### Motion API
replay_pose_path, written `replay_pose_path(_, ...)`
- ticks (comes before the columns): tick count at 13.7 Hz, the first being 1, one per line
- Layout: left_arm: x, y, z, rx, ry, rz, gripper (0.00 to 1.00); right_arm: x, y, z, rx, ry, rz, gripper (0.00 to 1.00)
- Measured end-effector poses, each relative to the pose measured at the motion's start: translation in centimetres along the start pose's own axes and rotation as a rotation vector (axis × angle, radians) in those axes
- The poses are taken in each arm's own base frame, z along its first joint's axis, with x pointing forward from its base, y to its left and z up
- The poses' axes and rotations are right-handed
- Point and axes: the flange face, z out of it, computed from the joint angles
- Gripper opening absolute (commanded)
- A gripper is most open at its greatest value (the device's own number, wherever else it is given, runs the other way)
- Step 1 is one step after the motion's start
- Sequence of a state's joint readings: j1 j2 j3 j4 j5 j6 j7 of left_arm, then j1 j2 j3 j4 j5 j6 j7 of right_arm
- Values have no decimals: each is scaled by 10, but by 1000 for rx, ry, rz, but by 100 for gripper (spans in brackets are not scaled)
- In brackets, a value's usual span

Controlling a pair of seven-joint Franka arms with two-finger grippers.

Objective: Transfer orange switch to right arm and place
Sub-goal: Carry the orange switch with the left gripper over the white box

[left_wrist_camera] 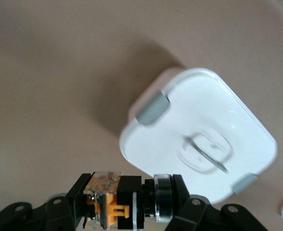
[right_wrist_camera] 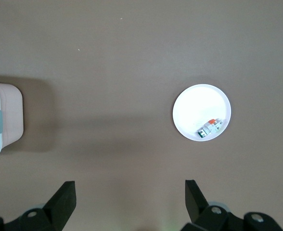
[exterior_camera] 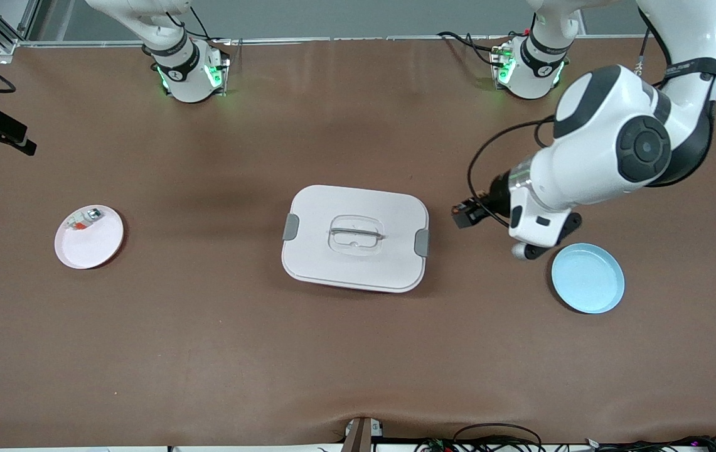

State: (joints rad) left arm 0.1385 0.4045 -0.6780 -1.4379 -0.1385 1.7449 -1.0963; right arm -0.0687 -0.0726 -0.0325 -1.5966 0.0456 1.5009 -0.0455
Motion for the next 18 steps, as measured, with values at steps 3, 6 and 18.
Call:
replay_pose_path(3, -38, 25, 6, -36, -41, -125, 0, 1, 1, -3, -1, 12, 1, 100)
replay_pose_path(6, -76, 56, 21, -91, -74, -277, 0, 0, 8, -9, -1, 24, 15, 100)
replay_pose_path(18, -140, 124, 67, -254, -219, -714, 0, 53, 30, 60, -7, -65, 49, 100)
